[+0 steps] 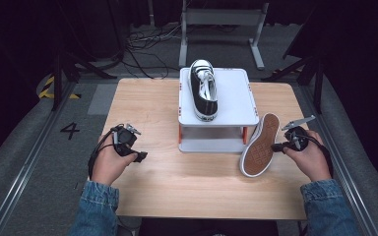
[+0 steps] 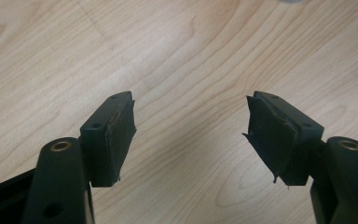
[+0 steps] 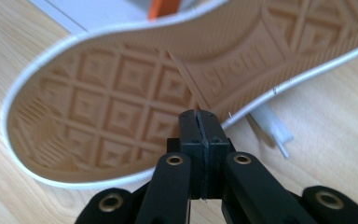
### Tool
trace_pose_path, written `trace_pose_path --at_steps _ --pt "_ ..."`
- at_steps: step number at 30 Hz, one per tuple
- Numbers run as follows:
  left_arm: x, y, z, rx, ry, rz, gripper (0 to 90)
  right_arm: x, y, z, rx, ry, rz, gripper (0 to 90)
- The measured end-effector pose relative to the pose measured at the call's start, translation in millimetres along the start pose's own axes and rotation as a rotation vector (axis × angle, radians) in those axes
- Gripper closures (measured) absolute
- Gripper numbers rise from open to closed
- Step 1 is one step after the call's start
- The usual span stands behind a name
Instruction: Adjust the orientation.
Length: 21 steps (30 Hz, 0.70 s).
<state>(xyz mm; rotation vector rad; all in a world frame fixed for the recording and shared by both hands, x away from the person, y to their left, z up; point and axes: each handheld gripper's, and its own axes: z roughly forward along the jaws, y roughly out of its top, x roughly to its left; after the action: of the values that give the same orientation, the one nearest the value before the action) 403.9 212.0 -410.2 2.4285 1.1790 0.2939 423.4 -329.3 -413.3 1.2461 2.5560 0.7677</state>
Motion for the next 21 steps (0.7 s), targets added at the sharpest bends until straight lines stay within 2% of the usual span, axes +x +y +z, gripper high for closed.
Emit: trace_pose_path --at_steps 3,6,9,14,16,17,18,21 --pt "1.2 -1.6 2.3 0.008 -0.005 0.000 31.0 -3.2 -4.1 6.0 0.046 -0.010 0.012 90.0" --pt "1.7 -3.3 3.9 0.001 -0.015 -0.002 30.8 -9.3 -11.2 10.9 0.074 -0.013 0.055 90.0" --pt "2.1 -5.1 6.4 0.010 -0.020 -0.004 30.6 -14.1 -16.1 10.8 0.061 0.004 0.082 89.9" --pt "0.8 -7.2 7.5 0.008 -0.027 -0.002 30.4 -12.0 -15.3 8.6 0.047 0.000 0.078 86.2" --pt "1.9 -11.4 9.1 -0.014 -0.013 0.005 30.4 -12.2 -14.4 7.8 0.052 -0.001 0.074 84.5" --pt "3.1 -13.4 10.2 -0.027 -0.007 0.013 30.4 -12.4 -13.8 5.8 0.050 0.002 0.075 84.1" --pt "3.5 -15.2 10.9 -0.030 -0.011 0.004 30.4 -12.9 -12.7 2.3 0.040 0.003 0.076 83.8" --pt "5.0 -22.2 10.9 -0.019 0.001 -0.004 30.3 -12.0 -6.6 -12.7 0.005 -0.012 0.072 83.8"
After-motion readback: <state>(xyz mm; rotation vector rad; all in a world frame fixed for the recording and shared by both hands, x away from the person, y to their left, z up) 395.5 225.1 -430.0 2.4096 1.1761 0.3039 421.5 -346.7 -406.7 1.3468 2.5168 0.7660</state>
